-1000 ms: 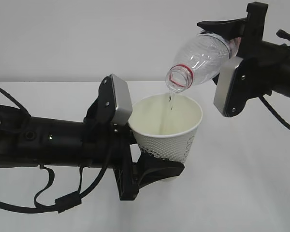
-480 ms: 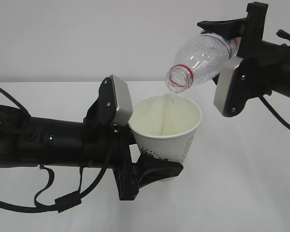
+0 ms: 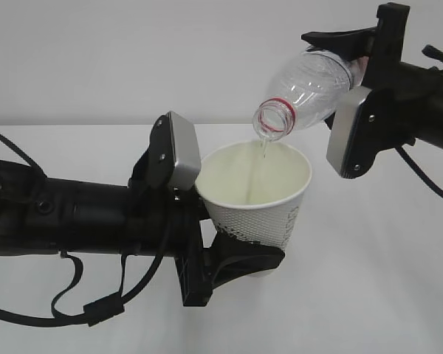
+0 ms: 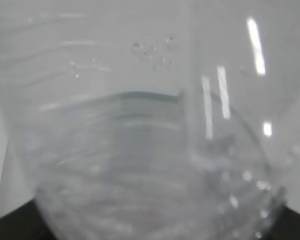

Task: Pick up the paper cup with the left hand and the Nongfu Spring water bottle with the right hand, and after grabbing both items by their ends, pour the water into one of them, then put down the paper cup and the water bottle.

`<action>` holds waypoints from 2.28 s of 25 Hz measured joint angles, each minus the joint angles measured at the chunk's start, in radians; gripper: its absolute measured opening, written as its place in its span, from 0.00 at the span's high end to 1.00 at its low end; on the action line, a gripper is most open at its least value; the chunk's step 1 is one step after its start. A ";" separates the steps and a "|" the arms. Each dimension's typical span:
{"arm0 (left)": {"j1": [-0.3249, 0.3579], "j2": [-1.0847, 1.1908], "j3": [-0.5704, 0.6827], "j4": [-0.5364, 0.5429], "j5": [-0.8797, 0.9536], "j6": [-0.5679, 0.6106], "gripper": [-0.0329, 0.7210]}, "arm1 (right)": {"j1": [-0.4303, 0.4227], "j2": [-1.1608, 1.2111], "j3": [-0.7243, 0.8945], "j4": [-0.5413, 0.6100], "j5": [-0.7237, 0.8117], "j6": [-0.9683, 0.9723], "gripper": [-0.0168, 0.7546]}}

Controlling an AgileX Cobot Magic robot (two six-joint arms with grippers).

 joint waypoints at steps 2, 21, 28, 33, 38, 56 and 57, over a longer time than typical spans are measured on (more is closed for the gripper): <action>0.000 0.000 0.000 0.002 -0.001 0.000 0.28 | 0.000 0.000 0.000 0.000 0.000 -0.002 0.36; 0.000 0.000 0.000 0.024 -0.001 0.000 0.28 | 0.000 0.000 0.000 0.001 -0.003 -0.004 0.36; 0.000 0.000 0.000 0.036 -0.001 0.000 0.28 | 0.000 0.000 0.000 0.002 -0.012 -0.004 0.36; 0.000 0.000 0.000 0.036 -0.001 0.000 0.28 | 0.000 0.000 0.000 0.002 -0.015 -0.004 0.36; 0.000 0.000 0.000 0.036 -0.001 0.000 0.28 | 0.000 0.000 0.000 0.002 -0.015 -0.004 0.36; 0.000 0.000 0.000 0.038 -0.001 0.000 0.28 | 0.000 0.000 0.000 0.013 -0.016 -0.004 0.36; 0.000 0.000 0.000 0.038 -0.001 0.000 0.28 | 0.000 0.000 0.000 0.013 -0.016 -0.004 0.36</action>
